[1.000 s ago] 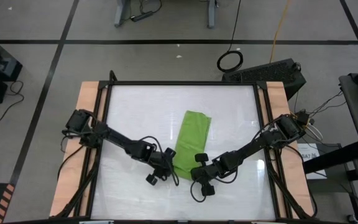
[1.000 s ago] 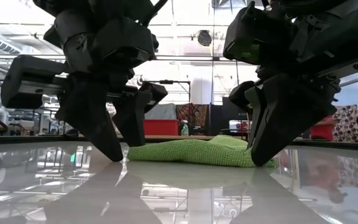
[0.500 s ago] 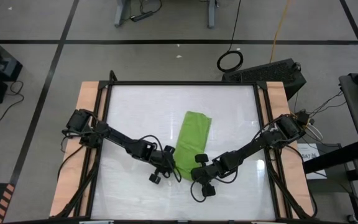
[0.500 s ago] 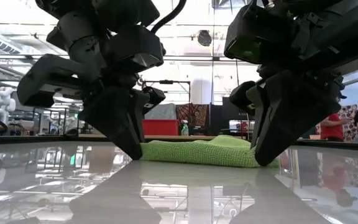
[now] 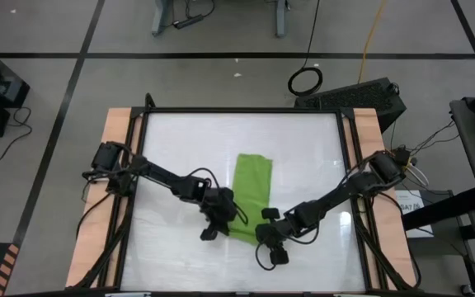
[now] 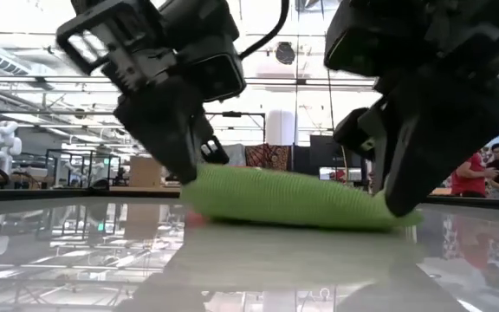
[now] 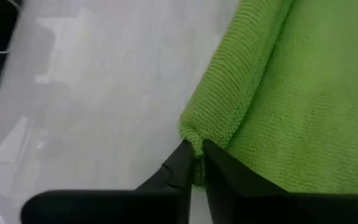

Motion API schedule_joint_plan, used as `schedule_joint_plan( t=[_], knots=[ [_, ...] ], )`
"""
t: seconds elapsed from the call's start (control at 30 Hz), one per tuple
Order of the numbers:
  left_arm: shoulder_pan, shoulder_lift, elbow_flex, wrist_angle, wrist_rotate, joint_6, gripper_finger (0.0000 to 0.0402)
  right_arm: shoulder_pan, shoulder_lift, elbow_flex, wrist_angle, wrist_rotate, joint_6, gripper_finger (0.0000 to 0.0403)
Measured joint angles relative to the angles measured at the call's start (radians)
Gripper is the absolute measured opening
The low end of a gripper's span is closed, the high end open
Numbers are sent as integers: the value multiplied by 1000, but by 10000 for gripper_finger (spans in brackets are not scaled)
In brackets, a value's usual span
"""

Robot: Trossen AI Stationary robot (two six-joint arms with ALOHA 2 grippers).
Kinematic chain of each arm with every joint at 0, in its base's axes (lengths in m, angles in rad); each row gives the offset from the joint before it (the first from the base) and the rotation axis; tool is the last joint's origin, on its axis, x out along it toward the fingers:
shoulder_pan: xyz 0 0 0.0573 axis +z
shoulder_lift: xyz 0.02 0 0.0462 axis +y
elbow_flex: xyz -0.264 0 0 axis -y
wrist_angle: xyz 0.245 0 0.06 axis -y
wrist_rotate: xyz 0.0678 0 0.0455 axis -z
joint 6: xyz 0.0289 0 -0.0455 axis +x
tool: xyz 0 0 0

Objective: Roll towel into tight, uniform cylinder
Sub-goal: Roll the green towel

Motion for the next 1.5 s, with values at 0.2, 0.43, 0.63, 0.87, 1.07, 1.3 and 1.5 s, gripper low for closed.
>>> schedule_joint_plan(
  t=[0.2, 0.43, 0.63, 0.87, 1.07, 1.3, 1.5],
  knots=[
    [46, 0, 0, 16, 96, -119, 1, 31, -50, -1, -48, 107, -17, 105],
    [69, 0, 0, 10, 133, -242, 1, 59, -86, -1, -132, 146, 13, 187],
    [81, -2, 0, 9, 175, -349, 0, 129, -95, -1, -90, 248, -87, 193],
    [91, 71, 1, 18, 193, -487, 0, 200, -86, 0, -36, 388, -264, 179],
    [89, 112, 6, 27, 217, -525, 0, 200, -86, 0, -46, 403, -284, 164],
    [97, 111, 5, 27, 224, -541, 0, 203, -44, 0, -18, 404, -229, 155],
    [97, 113, 4, 24, 224, -543, 0, 230, -3, 0, 70, 475, -256, 164]
  ],
)
